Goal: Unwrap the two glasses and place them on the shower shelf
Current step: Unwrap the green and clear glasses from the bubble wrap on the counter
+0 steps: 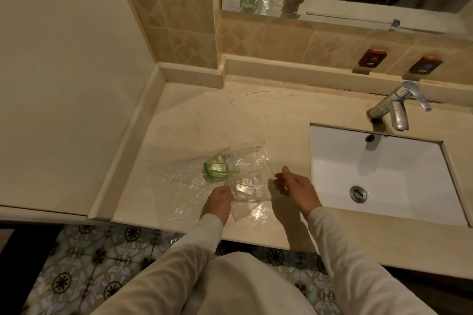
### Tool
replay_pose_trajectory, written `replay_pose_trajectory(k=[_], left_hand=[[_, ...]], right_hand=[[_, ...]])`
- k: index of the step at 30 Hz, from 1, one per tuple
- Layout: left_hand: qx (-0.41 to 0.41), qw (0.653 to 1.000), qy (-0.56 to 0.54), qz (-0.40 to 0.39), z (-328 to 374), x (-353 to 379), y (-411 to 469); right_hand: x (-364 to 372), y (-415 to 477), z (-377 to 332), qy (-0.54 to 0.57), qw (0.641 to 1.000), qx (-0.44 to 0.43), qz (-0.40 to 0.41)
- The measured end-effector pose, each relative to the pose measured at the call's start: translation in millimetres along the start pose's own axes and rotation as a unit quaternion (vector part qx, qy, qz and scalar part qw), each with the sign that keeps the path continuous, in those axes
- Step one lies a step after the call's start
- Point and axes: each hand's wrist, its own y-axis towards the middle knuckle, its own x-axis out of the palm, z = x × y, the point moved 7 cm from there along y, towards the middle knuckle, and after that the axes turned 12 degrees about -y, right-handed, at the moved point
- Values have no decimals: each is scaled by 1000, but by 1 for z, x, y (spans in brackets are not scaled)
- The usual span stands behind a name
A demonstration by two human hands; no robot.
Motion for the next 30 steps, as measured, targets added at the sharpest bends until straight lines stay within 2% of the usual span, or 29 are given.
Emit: replay_pose_trajectory(k=[7,12,20,30], left_hand=[[20,999,33,-35,10,17,-13],[32,991,109,-67,12,28,-10],[9,1000,26,-5,7,18,-4],[-32,998,60,-6,7,38,-2]], right_hand=[[-7,3,-1,-1,1000,6,-6],[-11,7,-1,-21,1000,3,6],[-18,13,-4,-42,999,-11,11],[-12,17,-8,-31,999,-19,-7]])
